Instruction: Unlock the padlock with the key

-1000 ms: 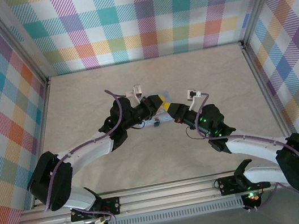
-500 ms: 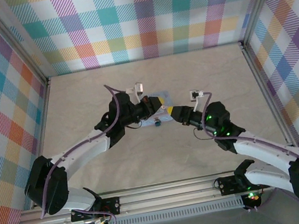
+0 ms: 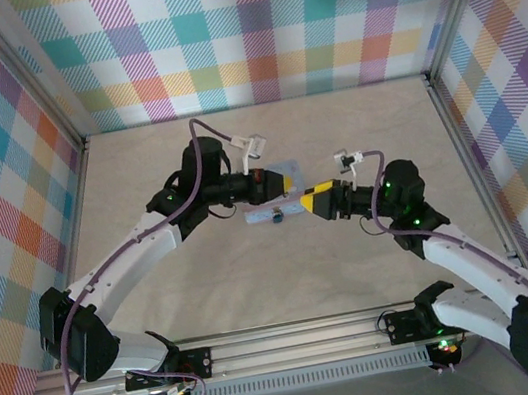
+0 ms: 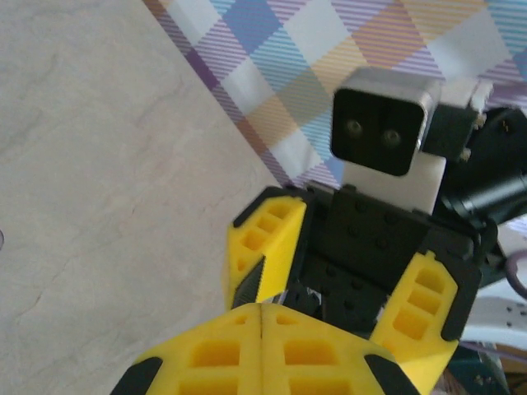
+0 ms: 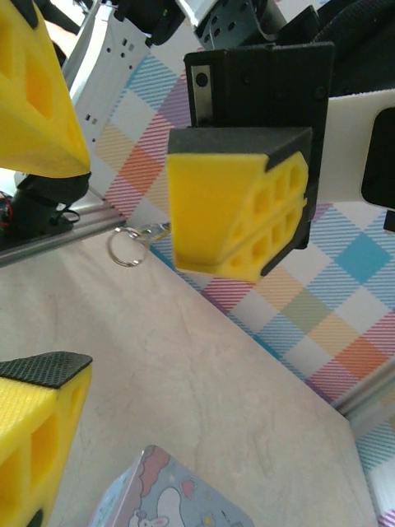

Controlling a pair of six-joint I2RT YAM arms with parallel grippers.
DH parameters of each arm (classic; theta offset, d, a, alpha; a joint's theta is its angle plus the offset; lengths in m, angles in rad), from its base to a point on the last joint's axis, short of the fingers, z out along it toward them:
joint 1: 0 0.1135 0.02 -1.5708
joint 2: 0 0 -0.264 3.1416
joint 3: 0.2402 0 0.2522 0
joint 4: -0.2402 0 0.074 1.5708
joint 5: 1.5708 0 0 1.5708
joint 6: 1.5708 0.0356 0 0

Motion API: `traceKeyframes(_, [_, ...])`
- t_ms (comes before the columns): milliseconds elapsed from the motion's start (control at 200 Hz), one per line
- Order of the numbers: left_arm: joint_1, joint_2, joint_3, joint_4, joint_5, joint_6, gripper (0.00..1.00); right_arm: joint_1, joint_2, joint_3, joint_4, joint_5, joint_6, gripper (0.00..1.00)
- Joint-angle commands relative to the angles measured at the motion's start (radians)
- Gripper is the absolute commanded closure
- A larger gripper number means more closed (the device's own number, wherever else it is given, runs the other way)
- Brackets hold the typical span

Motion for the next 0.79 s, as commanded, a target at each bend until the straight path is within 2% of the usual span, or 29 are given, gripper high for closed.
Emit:
traceKeyframes(0, [0.004, 0.003, 0.026, -0.043, 0.053, 0.052, 1.00, 0.013, 0.046, 0.031, 0.076, -0.061, 0.012, 0.43])
traceKeyframes(360, [0.003, 0.023, 0.022, -0.023, 0.054, 0.032, 1.00, 0.079, 0.126, 0.066, 0.130, -0.035, 0.014, 0.52])
traceKeyframes(790, [0.004, 0.026, 0.013, -0.015, 0.056, 0.029, 1.00, 0.088, 0.130, 0.066, 0.143, 0.001, 0.023, 0.76])
